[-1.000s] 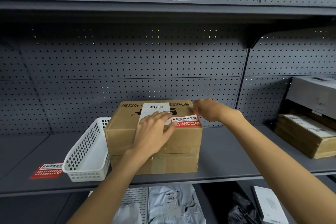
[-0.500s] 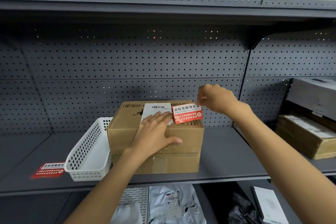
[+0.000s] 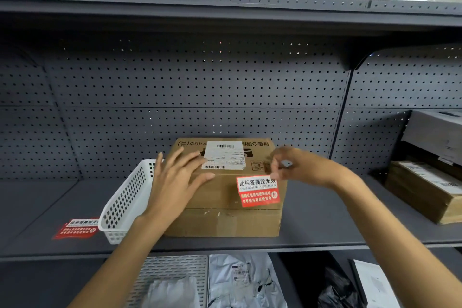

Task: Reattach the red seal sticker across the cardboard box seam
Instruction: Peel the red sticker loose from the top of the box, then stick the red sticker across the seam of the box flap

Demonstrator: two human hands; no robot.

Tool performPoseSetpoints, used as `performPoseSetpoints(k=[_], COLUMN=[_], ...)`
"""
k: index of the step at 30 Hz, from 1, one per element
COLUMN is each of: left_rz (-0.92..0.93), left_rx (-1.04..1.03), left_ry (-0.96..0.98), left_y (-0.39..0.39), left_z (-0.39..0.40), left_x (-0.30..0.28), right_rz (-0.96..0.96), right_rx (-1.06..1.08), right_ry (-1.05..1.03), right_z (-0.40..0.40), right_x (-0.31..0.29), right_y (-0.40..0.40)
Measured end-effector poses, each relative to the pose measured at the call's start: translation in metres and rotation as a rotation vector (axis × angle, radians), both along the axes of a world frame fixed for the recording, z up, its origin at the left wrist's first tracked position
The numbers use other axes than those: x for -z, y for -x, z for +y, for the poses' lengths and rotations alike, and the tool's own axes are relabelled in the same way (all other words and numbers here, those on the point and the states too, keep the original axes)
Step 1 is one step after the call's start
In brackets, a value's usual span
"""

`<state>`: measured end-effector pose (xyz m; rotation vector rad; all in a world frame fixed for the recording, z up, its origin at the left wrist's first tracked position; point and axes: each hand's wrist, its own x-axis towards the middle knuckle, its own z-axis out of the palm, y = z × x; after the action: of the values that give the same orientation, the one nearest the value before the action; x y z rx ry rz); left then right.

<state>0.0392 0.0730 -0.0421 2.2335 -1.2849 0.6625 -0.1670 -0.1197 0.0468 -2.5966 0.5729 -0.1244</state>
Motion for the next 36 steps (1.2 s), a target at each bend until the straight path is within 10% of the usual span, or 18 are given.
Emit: performPoseSetpoints(k=[36], left_rz=[0.328], left_rx=[-0.108], left_ry=[-0.09], left_y=[-0.004], left_z=[-0.01], left_x=[-0.083], right_rz=[0.015], right_rx=[-0.002], right_ry=[0.068], right_z=[-0.001], right_x=[-0.052], right_y=[-0.031])
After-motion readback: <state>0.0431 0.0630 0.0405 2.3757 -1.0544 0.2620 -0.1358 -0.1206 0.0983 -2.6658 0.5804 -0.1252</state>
